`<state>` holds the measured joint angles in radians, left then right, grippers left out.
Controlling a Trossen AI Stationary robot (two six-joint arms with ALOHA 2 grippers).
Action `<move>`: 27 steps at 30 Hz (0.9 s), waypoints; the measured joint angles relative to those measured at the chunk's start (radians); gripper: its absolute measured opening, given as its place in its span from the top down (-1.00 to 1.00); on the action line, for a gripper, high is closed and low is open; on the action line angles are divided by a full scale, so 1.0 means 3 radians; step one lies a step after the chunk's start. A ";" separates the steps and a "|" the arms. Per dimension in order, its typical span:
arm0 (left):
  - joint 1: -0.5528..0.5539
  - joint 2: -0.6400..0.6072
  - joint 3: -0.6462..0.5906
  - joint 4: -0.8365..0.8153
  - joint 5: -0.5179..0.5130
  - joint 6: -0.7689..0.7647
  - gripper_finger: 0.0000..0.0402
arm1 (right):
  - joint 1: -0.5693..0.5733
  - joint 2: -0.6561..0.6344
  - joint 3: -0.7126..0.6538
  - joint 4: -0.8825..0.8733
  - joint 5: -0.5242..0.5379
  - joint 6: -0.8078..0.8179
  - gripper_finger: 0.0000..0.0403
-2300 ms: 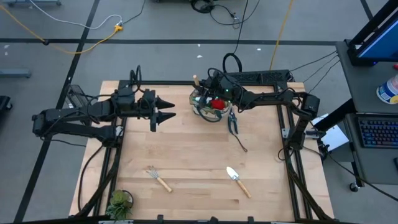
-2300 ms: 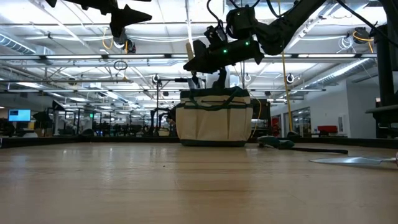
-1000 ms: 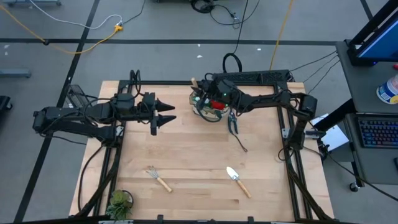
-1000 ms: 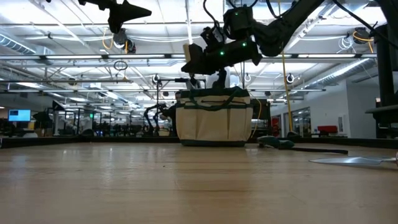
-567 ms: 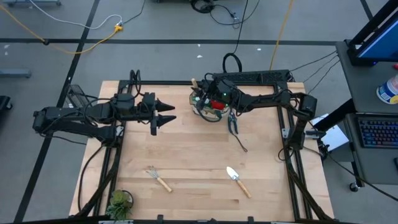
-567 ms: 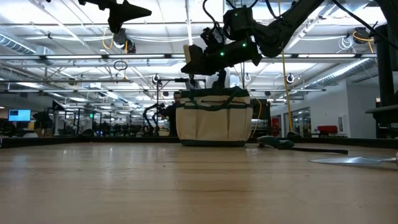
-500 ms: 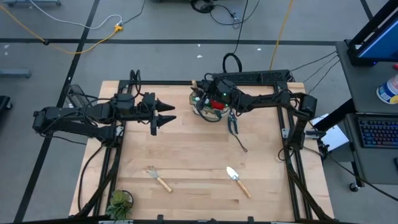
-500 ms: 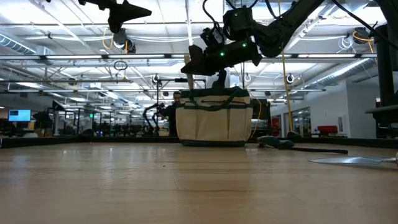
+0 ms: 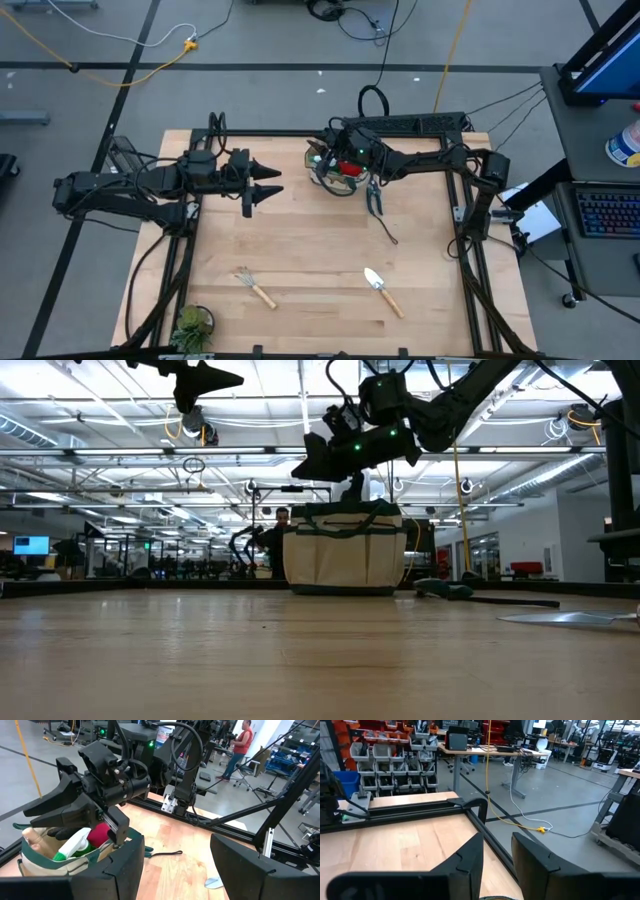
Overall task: Pick & Place Garden tools in Gardening bag
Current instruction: Put the brown hand rake into the green gardening bag
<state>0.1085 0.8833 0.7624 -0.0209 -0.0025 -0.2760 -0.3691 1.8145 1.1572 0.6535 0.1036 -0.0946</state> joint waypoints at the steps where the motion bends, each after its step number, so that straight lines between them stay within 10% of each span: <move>1: 0.0000 0.0000 0.0000 -0.0001 0.0000 0.0000 -0.17 | 0.0000 0.0001 0.0000 -0.0003 0.0001 -0.0001 0.53; 27: -0.0241 -0.0001 0.0000 -0.0223 0.0080 -0.0323 -0.17 | 0.0234 -0.1354 0.0003 -0.1126 -0.0482 -0.0358 1.00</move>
<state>0.0363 0.8829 0.7624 -0.0878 0.0214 -0.3730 -0.2989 1.4084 1.1580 0.3157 -0.0411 -0.2019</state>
